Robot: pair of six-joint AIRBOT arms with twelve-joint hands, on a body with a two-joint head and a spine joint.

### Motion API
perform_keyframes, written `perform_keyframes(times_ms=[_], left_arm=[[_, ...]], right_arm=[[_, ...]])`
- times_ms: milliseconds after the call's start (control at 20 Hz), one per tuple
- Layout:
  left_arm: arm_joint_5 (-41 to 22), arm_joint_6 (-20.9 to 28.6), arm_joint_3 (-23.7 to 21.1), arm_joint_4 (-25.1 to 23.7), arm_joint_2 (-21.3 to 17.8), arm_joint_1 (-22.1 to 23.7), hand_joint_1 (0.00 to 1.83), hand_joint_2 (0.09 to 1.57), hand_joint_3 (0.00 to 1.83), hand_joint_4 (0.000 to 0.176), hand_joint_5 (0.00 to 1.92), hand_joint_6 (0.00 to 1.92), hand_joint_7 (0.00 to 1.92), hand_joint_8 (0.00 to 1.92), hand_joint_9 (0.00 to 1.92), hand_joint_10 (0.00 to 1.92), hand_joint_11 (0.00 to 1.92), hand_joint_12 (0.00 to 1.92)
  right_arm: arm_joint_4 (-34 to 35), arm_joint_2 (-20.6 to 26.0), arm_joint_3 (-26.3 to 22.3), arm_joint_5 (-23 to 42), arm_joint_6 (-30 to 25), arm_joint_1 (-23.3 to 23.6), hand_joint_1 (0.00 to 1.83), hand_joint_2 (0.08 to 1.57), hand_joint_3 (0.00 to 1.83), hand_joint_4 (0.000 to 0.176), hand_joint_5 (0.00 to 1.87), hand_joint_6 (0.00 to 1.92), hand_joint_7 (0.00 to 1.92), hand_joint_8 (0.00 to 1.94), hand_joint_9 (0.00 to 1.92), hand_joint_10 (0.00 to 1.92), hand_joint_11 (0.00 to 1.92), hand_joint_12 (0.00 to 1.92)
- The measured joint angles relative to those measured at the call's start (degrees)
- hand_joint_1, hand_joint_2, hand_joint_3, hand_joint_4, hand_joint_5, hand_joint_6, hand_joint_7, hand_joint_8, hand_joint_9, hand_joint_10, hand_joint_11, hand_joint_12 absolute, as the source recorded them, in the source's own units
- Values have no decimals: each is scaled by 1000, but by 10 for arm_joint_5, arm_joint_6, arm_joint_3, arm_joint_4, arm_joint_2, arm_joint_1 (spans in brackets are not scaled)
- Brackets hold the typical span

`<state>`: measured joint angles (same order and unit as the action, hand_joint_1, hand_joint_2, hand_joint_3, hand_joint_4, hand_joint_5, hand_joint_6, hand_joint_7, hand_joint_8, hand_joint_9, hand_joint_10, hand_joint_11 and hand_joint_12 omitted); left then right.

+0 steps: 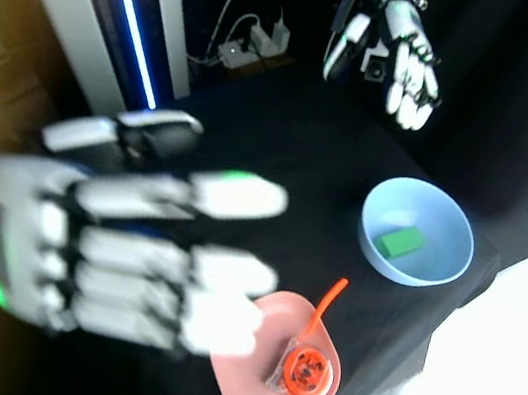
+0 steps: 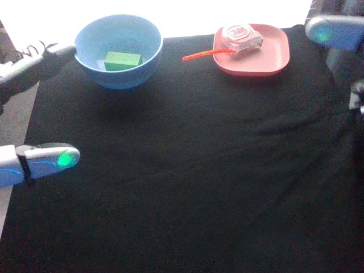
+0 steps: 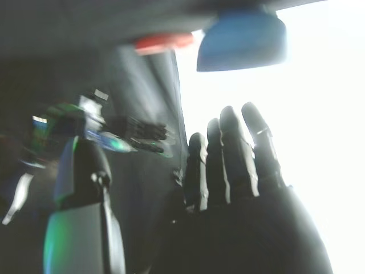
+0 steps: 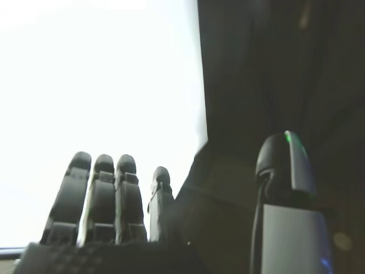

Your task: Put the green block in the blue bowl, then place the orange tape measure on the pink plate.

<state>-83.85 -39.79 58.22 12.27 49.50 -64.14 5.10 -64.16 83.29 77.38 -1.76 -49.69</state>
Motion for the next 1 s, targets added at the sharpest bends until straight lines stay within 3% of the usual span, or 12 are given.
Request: perform_keyframes(times_ms=[100, 150, 300, 400, 450, 500, 700, 750, 850, 900, 950, 1000], left_arm=[[-43, -12, -11, 16, 0, -13, 467, 965, 4, 147, 38, 1, 103, 0, 161, 3, 0, 534], [-61, -14, -14, 23, 0, -14, 424, 1000, 9, 93, 7, 0, 62, 0, 109, 0, 0, 462], [-82, -21, -20, 20, 2, -14, 315, 1097, 10, 95, 0, 0, 20, 0, 49, 0, 0, 139], [-80, -21, -21, 20, 7, -14, 269, 1149, 13, 61, 0, 0, 1, 0, 21, 3, 1, 55], [-80, -21, -24, 20, 7, -14, 215, 1166, 14, 56, 0, 0, 5, 1, 36, 9, 25, 51], [-78, -23, -23, 16, 7, -5, 222, 1173, 9, 63, 0, 0, 0, 0, 4, 0, 29, 48], [-82, -29, -16, -23, 11, 45, 340, 1180, 5, 74, 0, 0, 17, 5, 44, 14, 67, 72], [-82, -29, -16, -35, 13, 54, 284, 1196, 4, 63, 0, 0, 27, 14, 126, 6, 13, 260], [-85, -33, -12, -46, 15, 68, 248, 1180, 7, 82, 37, 9, 171, 21, 266, 21, 0, 602], [-86, -33, -12, -41, 14, 70, 168, 1190, 6, 134, 7, 1, 89, 3, 199, 3, 0, 585], [-84, -38, -12, -42, 11, 73, 300, 1144, 3, 111, 110, 39, 313, 37, 380, 44, 23, 894], [-85, -43, -15, -47, 5, 74, 413, 1112, 0, 78, 275, 635, 561, 204, 541, 111, 61, 1109]], right_arm=[[49, 5, -28, 73, 5, -33, 923, 891, 4, 111, 218, 12, 224, 6, 65, 0, 0, 3], [72, 5, -41, 108, 4, -49, 894, 877, 0, 116, 159, 2, 205, 0, 66, 1, 0, 0], [90, 3, -76, 167, 5, -92, 797, 928, 15, 97, 77, 0, 163, 0, 85, 7, 0, 0], [88, -1, -86, 168, 5, -95, 854, 941, 13, 79, 17, 0, 95, 0, 72, 3, 0, 0], [88, -2, -86, 172, 5, -97, 817, 940, 11, 92, 5, 0, 68, 0, 70, 2, 0, 0], [84, -4, -87, 173, 5, -99, 769, 918, 1, 32, 89, 9, 94, 3, 85, 3, 8, 4], [43, -1, -103, 173, 5, -99, 574, 1000, 2, 33, 196, 7, 156, 4, 115, 5, 81, 33], [29, 2, -107, 173, 5, -99, 650, 1004, 1, 43, 102, 1, 211, 5, 208, 14, 140, 60], [10, 15, -118, 174, 18, -98, 785, 993, 0, 6, 102, 0, 264, 1, 345, 14, 232, 271], [8, 27, -127, 170, 31, -98, 791, 1016, 0, 5, 236, 7, 257, 0, 355, 3, 103, 534], [3, 43, -136, 169, 46, -98, 750, 1012, 0, 76, 253, 2, 118, 0, 238, 0, 20, 672], [-3, 55, -140, 172, 52, -98, 765, 1003, 0, 122, 238, 0, 83, 0, 214, 0, 3, 722]])
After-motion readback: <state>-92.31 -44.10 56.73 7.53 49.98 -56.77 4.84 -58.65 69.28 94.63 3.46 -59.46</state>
